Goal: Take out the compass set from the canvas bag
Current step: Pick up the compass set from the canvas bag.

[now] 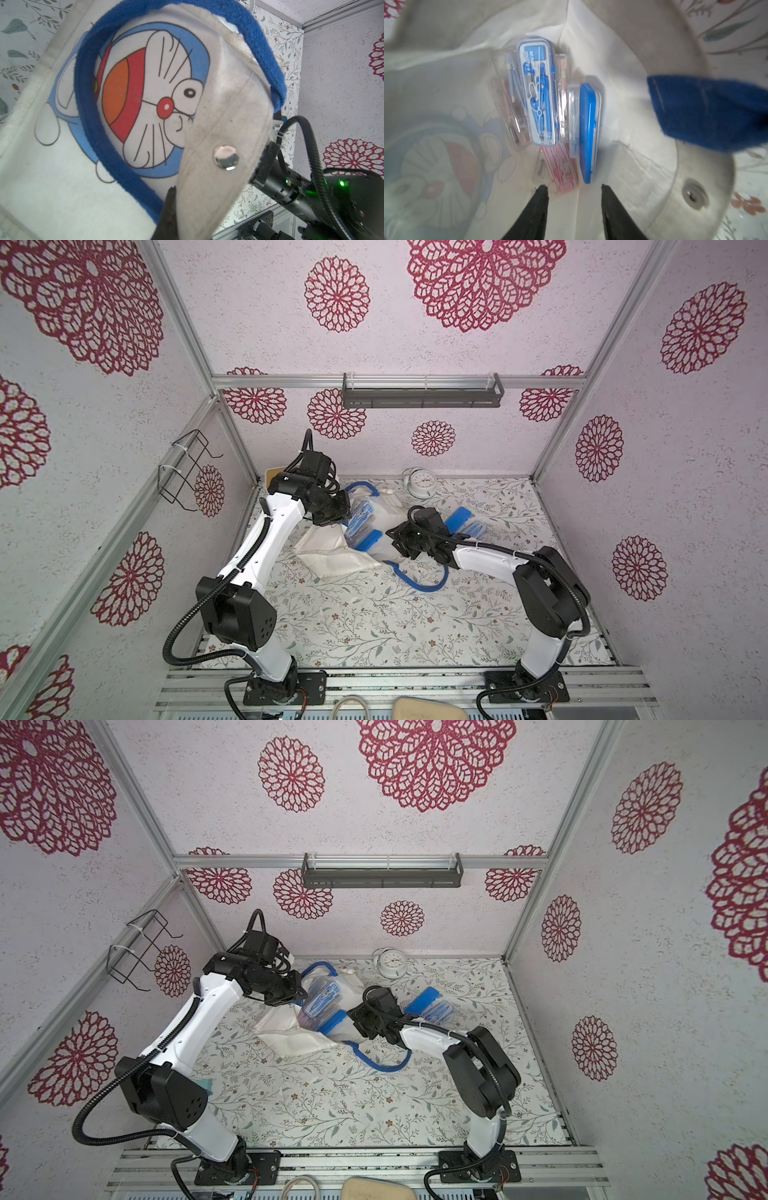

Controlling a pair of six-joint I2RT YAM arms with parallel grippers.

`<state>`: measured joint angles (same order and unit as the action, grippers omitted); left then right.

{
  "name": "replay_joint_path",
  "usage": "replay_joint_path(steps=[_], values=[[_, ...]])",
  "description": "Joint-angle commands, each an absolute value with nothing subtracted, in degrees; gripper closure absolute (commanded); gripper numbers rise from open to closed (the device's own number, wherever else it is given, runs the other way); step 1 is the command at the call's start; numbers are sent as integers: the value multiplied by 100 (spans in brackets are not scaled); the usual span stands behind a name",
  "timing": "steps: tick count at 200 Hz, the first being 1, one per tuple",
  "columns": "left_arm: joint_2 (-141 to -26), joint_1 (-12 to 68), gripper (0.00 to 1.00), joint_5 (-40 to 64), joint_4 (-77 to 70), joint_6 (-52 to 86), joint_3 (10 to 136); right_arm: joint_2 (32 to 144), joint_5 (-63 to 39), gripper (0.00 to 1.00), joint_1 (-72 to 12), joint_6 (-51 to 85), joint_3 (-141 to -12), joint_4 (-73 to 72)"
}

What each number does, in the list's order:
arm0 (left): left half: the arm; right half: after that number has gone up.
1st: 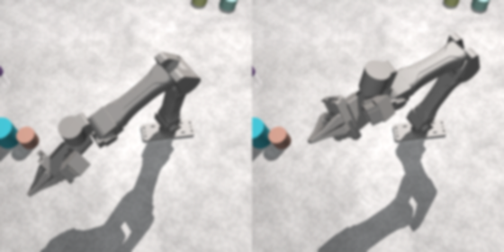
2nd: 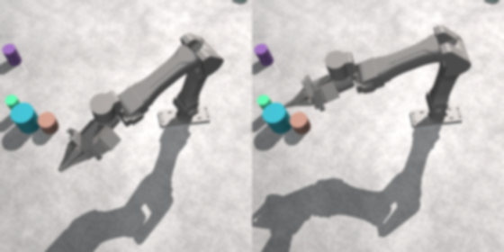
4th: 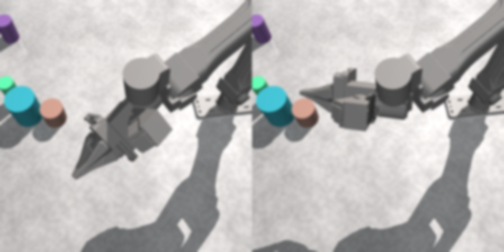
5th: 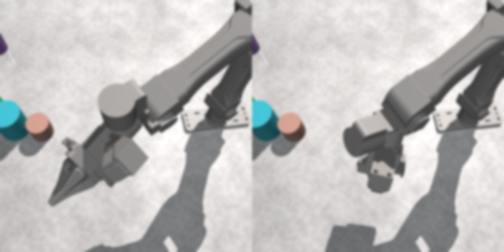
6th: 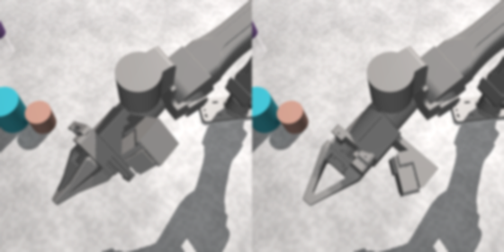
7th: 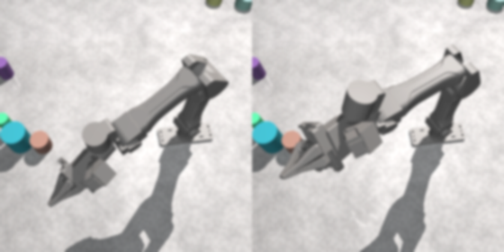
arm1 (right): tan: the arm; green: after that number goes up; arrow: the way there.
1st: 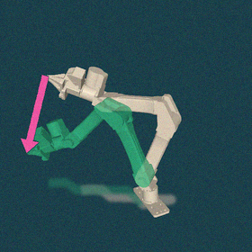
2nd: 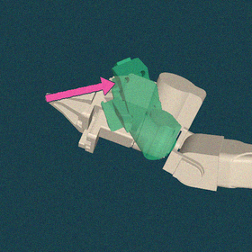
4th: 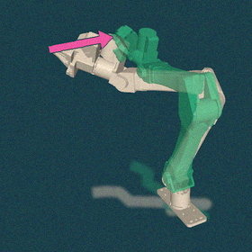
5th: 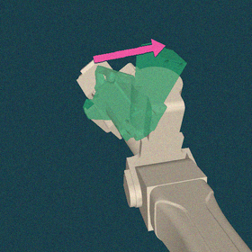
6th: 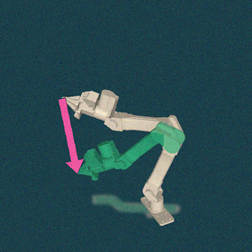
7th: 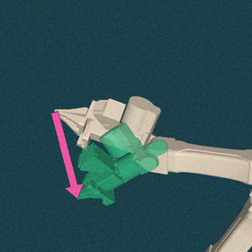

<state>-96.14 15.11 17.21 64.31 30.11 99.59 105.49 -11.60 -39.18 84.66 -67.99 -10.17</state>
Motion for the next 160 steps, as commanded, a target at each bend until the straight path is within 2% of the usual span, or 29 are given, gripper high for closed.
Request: replay_joint_path(steps=[1, 80, 140, 160], values=[[-9519, 1584, 100, 1899, 6460, 3089, 10020, 10759, -823, 52, -3979, 8876, -7291, -1036], [-9518, 1585, 100, 1921, 6435, 3156, 10065, 11384, -613, 48, -4110, 9083, -7497, -973], [-9510, 1595, 100, 1932, 6425, 3150, 10029, 10368, -77, 47, -4276, 8396, -6917, -724], [-9509, 1590, 100, 1929, 6416, 3157, 10006, 10195, 4, 50, -4442, 8198, -6974, -526]])
